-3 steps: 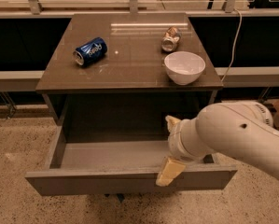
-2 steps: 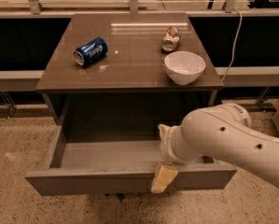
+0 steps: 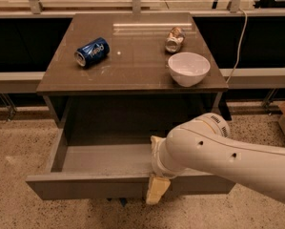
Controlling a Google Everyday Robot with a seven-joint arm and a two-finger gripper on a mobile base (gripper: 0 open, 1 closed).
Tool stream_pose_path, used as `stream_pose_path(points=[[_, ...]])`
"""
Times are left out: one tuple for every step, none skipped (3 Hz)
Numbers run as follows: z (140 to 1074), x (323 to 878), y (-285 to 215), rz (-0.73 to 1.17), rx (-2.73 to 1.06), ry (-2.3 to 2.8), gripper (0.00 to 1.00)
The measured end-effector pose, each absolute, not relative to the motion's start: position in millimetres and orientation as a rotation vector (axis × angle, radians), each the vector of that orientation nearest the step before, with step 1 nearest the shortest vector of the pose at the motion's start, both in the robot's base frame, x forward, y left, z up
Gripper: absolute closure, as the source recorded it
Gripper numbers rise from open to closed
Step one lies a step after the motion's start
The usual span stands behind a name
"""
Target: Close top drawer
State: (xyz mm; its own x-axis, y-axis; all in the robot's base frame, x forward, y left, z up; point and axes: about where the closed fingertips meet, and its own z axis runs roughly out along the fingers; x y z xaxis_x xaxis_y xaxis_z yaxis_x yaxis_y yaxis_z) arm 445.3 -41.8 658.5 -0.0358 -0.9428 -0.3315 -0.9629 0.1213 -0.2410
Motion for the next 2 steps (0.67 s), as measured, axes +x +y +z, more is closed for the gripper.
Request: stream_pose_path(points=[[658.2, 458.3, -33.2, 0.003, -1.848, 1.978, 0.00], [661.3, 479.6, -33.2, -0.054, -1.839, 1.965, 0.00]])
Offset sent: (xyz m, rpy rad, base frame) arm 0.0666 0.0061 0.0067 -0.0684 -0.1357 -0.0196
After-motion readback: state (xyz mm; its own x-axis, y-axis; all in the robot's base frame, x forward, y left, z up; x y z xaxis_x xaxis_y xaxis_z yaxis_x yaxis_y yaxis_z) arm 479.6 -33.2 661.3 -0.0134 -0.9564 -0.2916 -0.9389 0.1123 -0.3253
